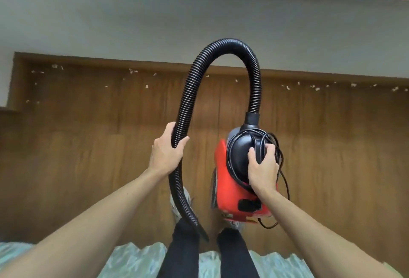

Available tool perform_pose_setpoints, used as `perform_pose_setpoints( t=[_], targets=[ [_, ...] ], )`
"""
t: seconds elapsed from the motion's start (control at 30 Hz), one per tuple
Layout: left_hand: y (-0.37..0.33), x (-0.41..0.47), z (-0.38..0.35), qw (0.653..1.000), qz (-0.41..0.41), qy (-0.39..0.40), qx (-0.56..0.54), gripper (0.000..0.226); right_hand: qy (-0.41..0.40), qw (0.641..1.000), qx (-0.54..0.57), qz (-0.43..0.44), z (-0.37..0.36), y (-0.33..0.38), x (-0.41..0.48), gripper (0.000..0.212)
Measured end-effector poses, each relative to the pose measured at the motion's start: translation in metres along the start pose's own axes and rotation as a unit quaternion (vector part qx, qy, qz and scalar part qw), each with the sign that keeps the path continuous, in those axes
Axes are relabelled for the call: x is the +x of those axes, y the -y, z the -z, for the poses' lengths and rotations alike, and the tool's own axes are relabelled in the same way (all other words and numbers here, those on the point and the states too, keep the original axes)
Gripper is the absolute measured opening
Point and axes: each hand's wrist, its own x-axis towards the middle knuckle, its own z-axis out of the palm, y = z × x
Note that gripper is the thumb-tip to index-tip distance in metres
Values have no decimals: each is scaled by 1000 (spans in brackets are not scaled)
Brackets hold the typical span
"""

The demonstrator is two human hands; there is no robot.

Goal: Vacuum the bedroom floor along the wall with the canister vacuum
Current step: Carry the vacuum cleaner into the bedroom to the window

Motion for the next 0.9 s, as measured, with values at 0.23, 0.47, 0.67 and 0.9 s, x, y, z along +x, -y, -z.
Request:
perform_pose_setpoints(
  t=[0.23, 0.47, 0.67, 0.9],
  targets=[
    [59, 19, -67, 999, 32, 15, -9, 27, 21, 999, -28, -5, -47, -64, 44, 15],
    [94, 36, -104, 999, 39, 29, 11, 34, 41, 999, -36, 2, -69, -106, 73, 17],
    [103, 72, -118, 998, 1, 33, 52, 37, 20, 998, -49, -17, -86, -134, 91, 17],
    [110, 89, -126, 995, -33, 32, 89, 36, 22, 999, -42, -26, -94, -148, 104, 16]
  ],
)
